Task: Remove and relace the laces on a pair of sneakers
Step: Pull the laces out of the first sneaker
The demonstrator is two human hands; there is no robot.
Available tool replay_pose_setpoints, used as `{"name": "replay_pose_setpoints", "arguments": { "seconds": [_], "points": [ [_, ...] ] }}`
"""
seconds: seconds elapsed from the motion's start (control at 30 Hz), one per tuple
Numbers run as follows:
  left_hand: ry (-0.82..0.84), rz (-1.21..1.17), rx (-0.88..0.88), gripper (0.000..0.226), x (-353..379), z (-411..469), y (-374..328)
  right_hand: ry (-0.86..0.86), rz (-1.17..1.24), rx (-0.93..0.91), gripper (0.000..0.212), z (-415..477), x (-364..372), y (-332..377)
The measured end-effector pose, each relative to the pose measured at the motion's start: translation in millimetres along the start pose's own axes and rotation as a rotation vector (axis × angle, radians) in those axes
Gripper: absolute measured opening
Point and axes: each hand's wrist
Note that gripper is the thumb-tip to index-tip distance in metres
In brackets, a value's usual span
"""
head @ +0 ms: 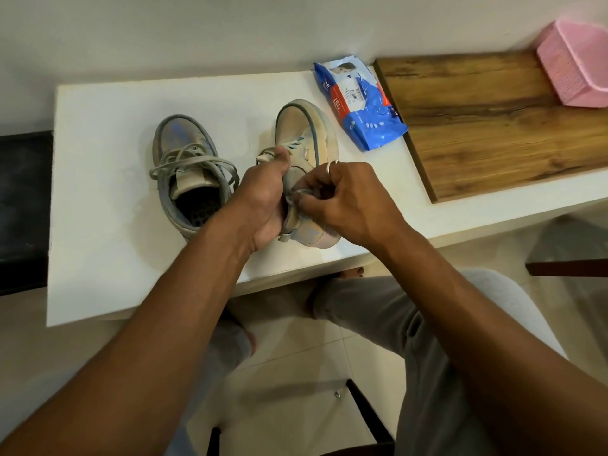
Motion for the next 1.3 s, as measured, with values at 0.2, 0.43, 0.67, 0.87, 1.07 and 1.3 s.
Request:
{"name": "replay_pose_setpoints", "arguments": {
  "seconds": [0.2, 0.43, 0.67, 0.87, 1.07, 1.3],
  "points": [
    [0.015, -0.013, 0.008, 0.053, 0, 1, 1, -0.232, 0.043, 0.079, 0.011, 14, 9, -1],
    [0.014, -0.028, 0.002, 0.06, 3, 1, 1, -0.27, 0.046, 0.074, 0.012, 20, 9, 3],
    [-0.006, -0.067, -0.011, 0.06, 1, 3, 2, -0.169, 0.004, 0.203, 0.014, 22, 3, 3],
    [0.0, -0.072, -0.018, 0.063, 4, 2, 0, 0.003, -0.084, 0.261, 0.013, 12, -9, 2],
    [0.007, -0.018, -0.011, 0.063, -1, 7, 0, -0.157, 0.039, 0.194, 0.012, 15, 6, 6],
    [0.011, -0.022, 0.0, 0.067, -5, 10, 2, -0.203, 0.096, 0.021, 0.017, 17, 10, 8]
  ]
}}
Point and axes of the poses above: each hand's wrist, its own z-axis towards the middle knuckle, its own x-axis out of the palm, y = z × x, and after that the axes turned 12 degrees about -z, right-handed
